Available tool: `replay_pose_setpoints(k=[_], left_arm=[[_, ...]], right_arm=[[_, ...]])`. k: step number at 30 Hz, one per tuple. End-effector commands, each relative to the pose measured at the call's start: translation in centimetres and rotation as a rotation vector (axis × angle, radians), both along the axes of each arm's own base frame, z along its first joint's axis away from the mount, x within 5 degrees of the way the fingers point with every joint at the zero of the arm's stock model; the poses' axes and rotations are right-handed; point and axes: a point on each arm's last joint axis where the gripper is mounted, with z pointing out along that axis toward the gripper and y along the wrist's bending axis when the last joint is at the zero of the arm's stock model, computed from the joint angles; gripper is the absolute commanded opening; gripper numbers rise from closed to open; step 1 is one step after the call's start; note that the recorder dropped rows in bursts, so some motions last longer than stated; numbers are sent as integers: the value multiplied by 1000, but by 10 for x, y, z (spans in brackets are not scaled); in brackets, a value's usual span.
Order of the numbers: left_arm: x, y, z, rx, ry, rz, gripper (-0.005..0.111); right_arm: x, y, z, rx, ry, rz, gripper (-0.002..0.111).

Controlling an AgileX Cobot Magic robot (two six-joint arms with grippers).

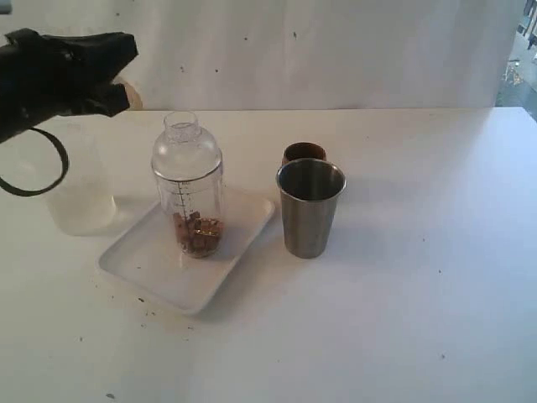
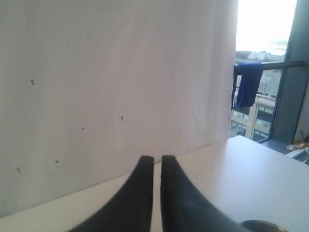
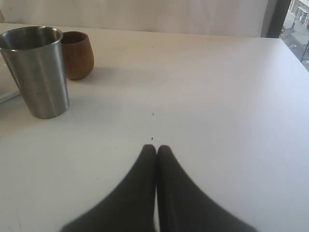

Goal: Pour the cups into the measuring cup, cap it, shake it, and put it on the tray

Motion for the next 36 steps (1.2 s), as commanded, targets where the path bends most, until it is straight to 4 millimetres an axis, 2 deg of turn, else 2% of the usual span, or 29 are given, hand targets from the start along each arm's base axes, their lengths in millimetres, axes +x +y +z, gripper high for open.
replay_pose_setpoints(k=[1, 5, 7, 9, 10, 13, 16, 19, 22, 25, 29, 36], left_arm=[[-37, 5, 30, 76, 18, -59, 0], [-69, 8, 52, 109, -11, -121, 0], [-91, 21, 68, 129, -36, -40, 0], [-107, 36, 74, 92, -28, 77, 0], [-121, 46, 75, 46, -24, 144, 0], [-145, 54, 66, 24, -46, 156, 0], [-167, 54, 39, 13, -36, 92, 0], [-179, 60, 10, 24, -3, 118, 0], [-188, 70, -4, 27, -2, 202, 0], [-197, 75, -4, 8, -44, 232, 0], [-206, 73, 1, -13, -97, 181, 0], [-211, 66, 3, -20, -124, 88, 0]], right_arm=[[0, 0, -1, -1, -6, -2, 0], [0, 0, -1, -1, -6, -2, 0], [0, 0, -1, -1, -6, -2, 0], [0, 0, -1, -1, -6, -2, 0], [0, 0, -1, -1, -6, -2, 0], [0, 0, -1, -1, -6, -2, 0], [0, 0, -1, -1, -6, -2, 0], [0, 0, -1, -1, -6, -2, 0], [0, 0, -1, -1, -6, -2, 0], [0, 0, -1, -1, -6, -2, 0], [0, 0, -1, -1, -6, -2, 0], [0, 0, -1, -1, -6, -2, 0]])
